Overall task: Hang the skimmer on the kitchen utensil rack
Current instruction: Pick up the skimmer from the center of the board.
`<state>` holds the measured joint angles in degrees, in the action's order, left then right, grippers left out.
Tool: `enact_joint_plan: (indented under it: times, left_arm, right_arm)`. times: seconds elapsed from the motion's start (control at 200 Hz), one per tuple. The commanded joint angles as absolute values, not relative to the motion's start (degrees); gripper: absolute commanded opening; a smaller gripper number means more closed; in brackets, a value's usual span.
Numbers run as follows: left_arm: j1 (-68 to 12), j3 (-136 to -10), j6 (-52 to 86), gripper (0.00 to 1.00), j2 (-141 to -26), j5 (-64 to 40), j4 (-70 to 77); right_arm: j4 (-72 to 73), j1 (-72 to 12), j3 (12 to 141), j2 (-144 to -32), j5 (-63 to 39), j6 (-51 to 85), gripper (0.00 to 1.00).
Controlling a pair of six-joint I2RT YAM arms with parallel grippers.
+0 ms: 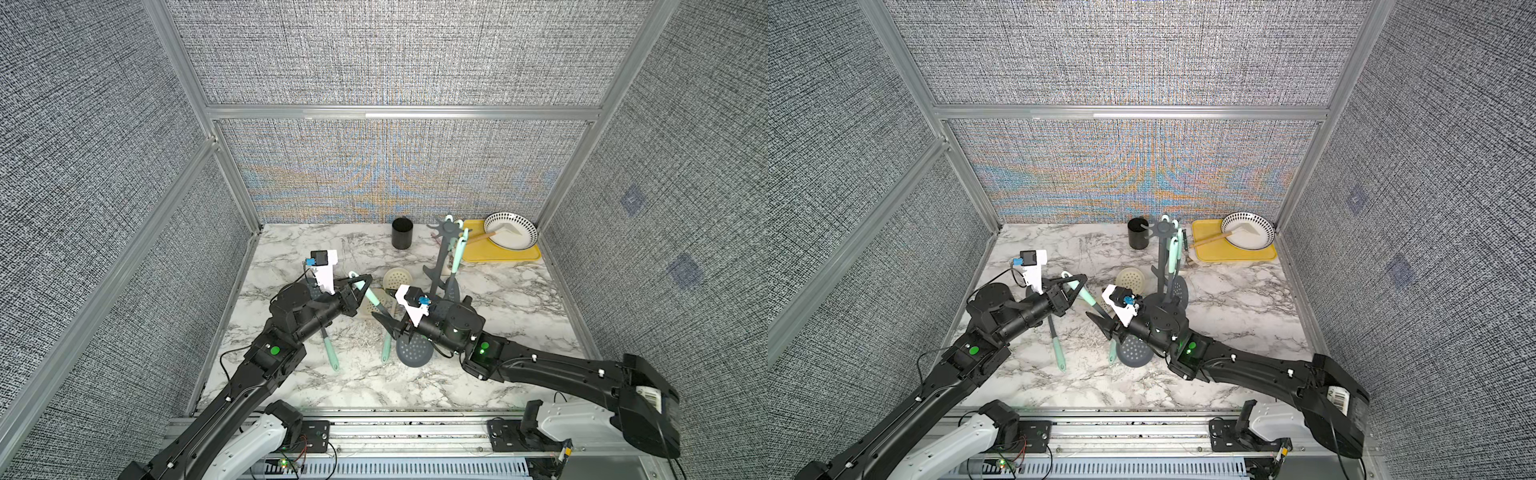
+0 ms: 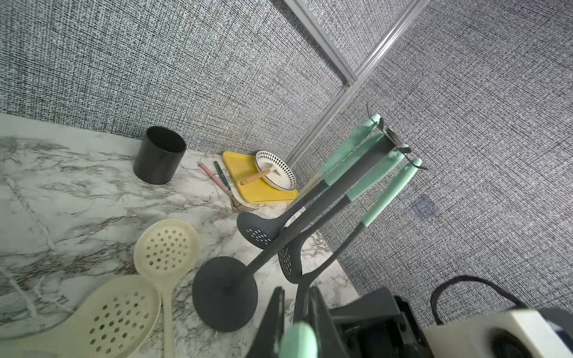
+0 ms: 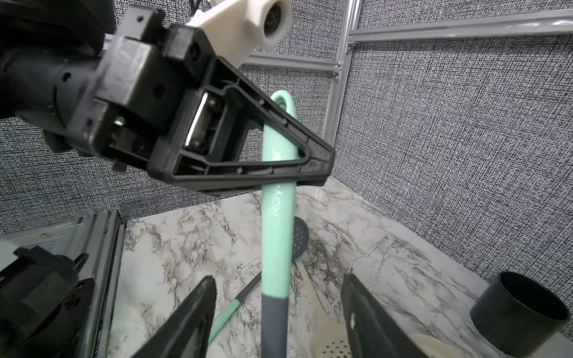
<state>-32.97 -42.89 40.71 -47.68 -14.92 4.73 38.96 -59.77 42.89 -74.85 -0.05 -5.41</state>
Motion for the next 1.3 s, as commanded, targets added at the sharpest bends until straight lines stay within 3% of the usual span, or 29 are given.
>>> enact_joint_plan:
  times: [0.0,0.4,0.781,0.901,1.021,1.066,1.161,1.211,1.251,1.296]
  left_arm:
    - [-33.3,-43.6,41.6,0.02,-48.1,-13.4,5.1]
    - [-33.5,-44.4,41.7,0.02,-49.4,-13.9,4.5]
    - [-33.5,-44.5,41.6,0.02,-48.8,-13.2,3.5]
    - [-33.6,-44.5,41.7,0.02,-48.8,-13.0,3.3]
    - [-33.5,-44.7,41.6,0.02,-48.8,-12.7,2.8]
    - [-33.5,-44.7,41.6,0.11,-48.6,-12.6,2.6]
    - [-33.5,-44.8,40.9,0.66,-47.6,-12.8,3.3]
    - [-33.5,-44.7,39.7,0.88,-46.6,-13.6,4.2]
    - [-33.5,-44.7,38.2,0.99,-45.6,-14.5,5.0]
    - [-33.5,-44.6,35.9,0.99,-44.4,-16.0,6.2]
  right_arm:
    - [44.9,-60.5,44.0,-76.8,6.6,-9.0,0.65]
    - [42.9,-60.8,48.9,-82.0,6.5,-11.6,0.43]
    - [42.9,-60.8,48.4,-83.6,8.3,-11.2,0.35]
    - [43.8,-61.0,47.7,-83.1,8.3,-10.6,0.23]
    - [43.9,-61.1,47.0,-82.2,7.9,-9.8,0.00]
    - [44.2,-61.2,46.5,-81.7,7.5,-9.4,0.00]
    - [44.9,-61.2,44.3,-79.8,5.9,-7.6,0.00]
    - [45.0,-61.1,43.2,-78.4,5.9,-5.9,0.00]
    - [44.4,-61.1,42.2,-77.0,6.3,-4.5,0.00]
    - [43.5,-61.0,41.0,-75.0,7.0,-2.8,0.00]
